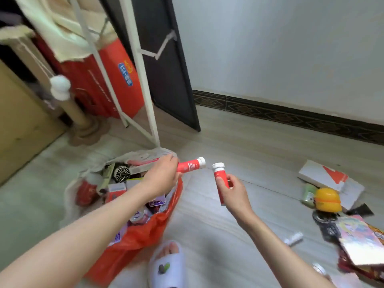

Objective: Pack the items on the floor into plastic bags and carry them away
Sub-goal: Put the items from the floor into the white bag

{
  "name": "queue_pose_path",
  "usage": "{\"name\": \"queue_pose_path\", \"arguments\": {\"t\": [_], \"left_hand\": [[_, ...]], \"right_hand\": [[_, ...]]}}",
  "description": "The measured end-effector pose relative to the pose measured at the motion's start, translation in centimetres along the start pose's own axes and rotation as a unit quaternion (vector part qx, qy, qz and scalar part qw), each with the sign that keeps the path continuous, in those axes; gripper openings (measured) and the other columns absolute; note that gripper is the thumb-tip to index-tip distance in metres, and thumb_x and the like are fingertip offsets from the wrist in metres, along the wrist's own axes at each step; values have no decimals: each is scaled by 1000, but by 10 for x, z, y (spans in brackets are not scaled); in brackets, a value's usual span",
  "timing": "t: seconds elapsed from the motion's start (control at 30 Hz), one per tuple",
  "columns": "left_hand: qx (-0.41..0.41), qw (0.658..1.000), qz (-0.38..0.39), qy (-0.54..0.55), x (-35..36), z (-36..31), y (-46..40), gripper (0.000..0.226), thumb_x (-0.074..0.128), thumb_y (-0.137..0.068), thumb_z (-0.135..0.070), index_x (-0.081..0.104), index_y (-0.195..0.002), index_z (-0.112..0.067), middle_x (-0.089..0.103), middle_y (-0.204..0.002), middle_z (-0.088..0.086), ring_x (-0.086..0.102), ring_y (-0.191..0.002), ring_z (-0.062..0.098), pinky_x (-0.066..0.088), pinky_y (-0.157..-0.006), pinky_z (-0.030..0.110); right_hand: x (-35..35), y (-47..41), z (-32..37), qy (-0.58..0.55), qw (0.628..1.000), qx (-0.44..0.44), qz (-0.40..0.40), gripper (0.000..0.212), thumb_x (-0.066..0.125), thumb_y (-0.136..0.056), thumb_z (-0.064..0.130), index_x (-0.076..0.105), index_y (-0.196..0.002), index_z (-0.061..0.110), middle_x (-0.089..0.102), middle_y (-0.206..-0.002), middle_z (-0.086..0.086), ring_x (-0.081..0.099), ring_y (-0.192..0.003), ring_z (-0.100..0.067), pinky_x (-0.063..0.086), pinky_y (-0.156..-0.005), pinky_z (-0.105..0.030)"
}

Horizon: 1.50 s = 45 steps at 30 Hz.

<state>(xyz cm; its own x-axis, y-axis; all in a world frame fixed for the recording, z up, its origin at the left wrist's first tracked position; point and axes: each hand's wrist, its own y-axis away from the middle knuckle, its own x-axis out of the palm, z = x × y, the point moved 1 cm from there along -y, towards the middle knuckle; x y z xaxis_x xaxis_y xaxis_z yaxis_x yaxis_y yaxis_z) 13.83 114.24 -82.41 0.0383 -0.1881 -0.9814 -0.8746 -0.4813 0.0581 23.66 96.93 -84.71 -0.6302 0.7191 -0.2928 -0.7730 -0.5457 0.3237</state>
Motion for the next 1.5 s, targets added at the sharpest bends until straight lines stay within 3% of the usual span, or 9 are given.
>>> {"name": "queue_pose_path", "arguments": {"t": [0.1, 0.27, 0.47, 0.7, 0.87, 1.0, 1.13, 1.27, 1.5], "left_hand": [[-176, 972, -50, 149, 23, 68, 41, 30, 61, -84, -18, 56, -110, -4, 55, -109, 18, 49, -106, 32, 35, -92, 36], [-428, 846, -180, 262, 80, 144, 117, 30, 65, -82, -14, 58, -107, 0, 60, -104, 23, 54, -100, 38, 40, -88, 42], [-532, 711, -317, 333, 112, 160, 153, 23, 64, -83, -13, 58, -102, -1, 62, -97, 19, 59, -86, 30, 46, -81, 37], [-615, 670, -287, 303, 101, 202, 142, 26, 61, -83, -15, 64, -101, 4, 64, -101, 28, 58, -94, 41, 43, -79, 37], [-534, 755, -247, 289, 112, 204, 133, 23, 51, -81, -19, 62, -95, -6, 63, -91, 21, 59, -86, 40, 48, -76, 43], [-440, 837, -202, 255, 119, 199, 136, 43, 50, -84, -28, 53, -123, -9, 55, -121, 17, 51, -110, 34, 42, -93, 49], [-393, 877, -136, 240, 119, 210, 137, 64, 29, -76, -53, 46, -127, -17, 54, -128, 8, 50, -114, 31, 44, -91, 50], [-374, 877, -108, 280, 119, 215, 137, 59, 46, -87, -41, 33, -139, -17, 35, -147, 8, 33, -134, 25, 35, -106, 47], [-340, 913, -99, 205, 108, 190, 145, 76, 40, -83, -51, 22, -144, -10, 20, -153, 10, 14, -142, 24, 20, -113, 43]], "right_hand": [[64, -12, 7, -43, 995, 51, 79, 22, 51, -91, 34, 59, -95, 13, 48, -66, 1, 43, -54, -11, 41, -48, -24], [154, -33, -5, -5, 981, 49, 189, 20, 56, -89, 30, 65, -94, 14, 51, -63, 7, 44, -55, -6, 36, -52, -19], [230, -26, -7, 8, 973, 14, 230, 19, 53, -90, 28, 63, -93, 13, 58, -74, 3, 49, -64, -7, 37, -53, -17], [267, -37, 35, 66, 980, -41, 185, 33, 58, -87, 31, 56, -114, 13, 63, -112, -8, 60, -102, -27, 48, -91, -41], [268, -34, 40, 147, 964, -120, 188, 42, 49, -91, 11, 46, -132, 8, 48, -137, -10, 42, -127, -24, 31, -101, -26], [266, -31, 20, 295, 894, -280, 186, 44, 44, -89, 1, 46, -132, 9, 48, -133, -14, 52, -114, -33, 42, -90, -35], [266, -37, 8, 442, 789, -401, 147, 47, 68, -67, -4, 60, -111, 12, 66, -93, -7, 62, -71, -31, 42, -54, -32], [267, -41, 9, 519, 744, -409, 97, 45, 83, -49, 7, 68, -91, 14, 61, -72, -7, 58, -67, -28, 42, -52, -31], [255, -40, 14, 506, 753, -378, 187, 47, 55, -88, 25, 45, -131, 12, 45, -134, -14, 38, -127, -33, 30, -103, -46]]}}
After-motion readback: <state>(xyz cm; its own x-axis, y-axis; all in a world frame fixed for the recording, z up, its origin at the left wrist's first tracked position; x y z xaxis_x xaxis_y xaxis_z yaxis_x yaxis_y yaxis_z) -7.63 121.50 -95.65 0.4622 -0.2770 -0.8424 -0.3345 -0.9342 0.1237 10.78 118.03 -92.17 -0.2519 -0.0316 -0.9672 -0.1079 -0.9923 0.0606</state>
